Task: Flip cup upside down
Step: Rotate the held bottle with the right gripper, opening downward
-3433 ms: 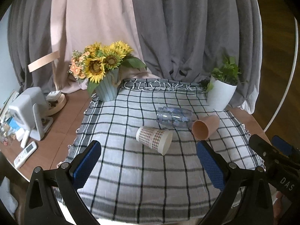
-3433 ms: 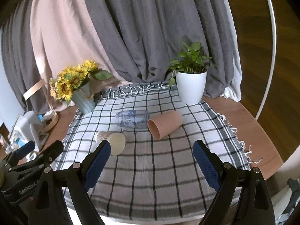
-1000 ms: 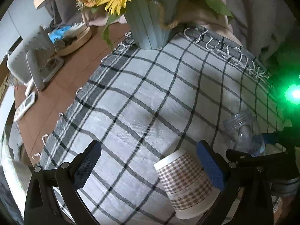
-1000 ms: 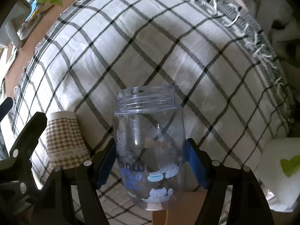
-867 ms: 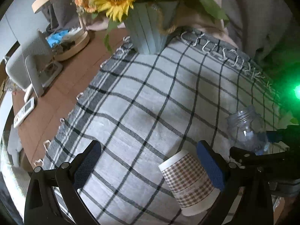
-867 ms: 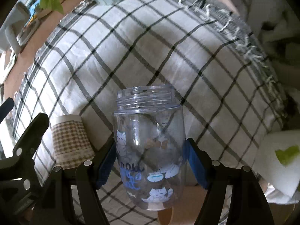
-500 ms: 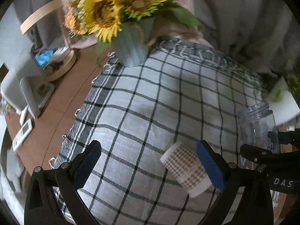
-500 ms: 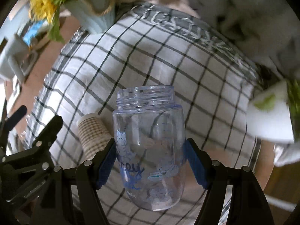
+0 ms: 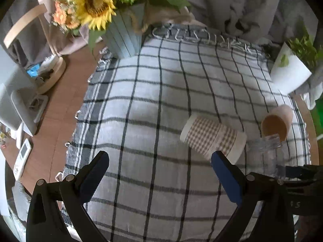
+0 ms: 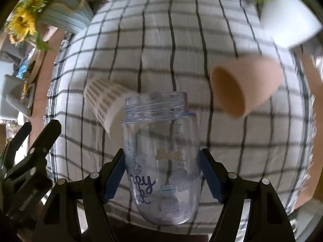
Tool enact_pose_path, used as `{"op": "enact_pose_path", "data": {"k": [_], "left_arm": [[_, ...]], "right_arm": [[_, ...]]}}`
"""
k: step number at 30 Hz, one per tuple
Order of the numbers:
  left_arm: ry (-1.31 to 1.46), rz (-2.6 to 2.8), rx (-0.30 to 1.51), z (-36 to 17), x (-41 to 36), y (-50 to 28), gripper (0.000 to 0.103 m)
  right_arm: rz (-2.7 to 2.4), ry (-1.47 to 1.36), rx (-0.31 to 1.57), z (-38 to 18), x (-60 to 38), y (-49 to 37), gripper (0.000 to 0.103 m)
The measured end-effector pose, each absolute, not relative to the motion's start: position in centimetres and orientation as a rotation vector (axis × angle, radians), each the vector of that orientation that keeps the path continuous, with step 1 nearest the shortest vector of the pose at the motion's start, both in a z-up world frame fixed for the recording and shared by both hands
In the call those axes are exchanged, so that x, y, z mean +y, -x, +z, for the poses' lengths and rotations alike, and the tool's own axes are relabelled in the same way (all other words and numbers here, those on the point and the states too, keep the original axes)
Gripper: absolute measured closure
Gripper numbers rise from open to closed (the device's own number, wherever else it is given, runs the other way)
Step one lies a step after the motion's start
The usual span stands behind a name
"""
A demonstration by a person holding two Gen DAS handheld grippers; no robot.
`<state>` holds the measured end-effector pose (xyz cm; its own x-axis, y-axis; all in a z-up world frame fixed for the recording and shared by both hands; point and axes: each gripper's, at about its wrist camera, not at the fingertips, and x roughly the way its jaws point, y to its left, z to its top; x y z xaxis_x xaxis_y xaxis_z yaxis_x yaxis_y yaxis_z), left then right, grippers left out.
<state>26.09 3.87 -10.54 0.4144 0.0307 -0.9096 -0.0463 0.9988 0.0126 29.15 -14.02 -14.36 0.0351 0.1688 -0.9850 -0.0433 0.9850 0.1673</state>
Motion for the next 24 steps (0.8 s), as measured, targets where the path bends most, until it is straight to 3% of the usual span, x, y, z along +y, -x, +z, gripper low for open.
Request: {"op": "enact_pose_path", "data": {"k": [17,24], "left_arm": [[-0.042,-0.025,1.195,-12.7,4.1,-25.3,0.0],[-0.054,-0.043,1.089,-10.0,3.5,-23.8,0.0]], "right_arm": [[0.022,-0.172,1.556,-17.8,-13.6,-26.7,0.03],[-0.027,-0.178,1.4,-14.0,-14.8,-24.6,0.025]]}}
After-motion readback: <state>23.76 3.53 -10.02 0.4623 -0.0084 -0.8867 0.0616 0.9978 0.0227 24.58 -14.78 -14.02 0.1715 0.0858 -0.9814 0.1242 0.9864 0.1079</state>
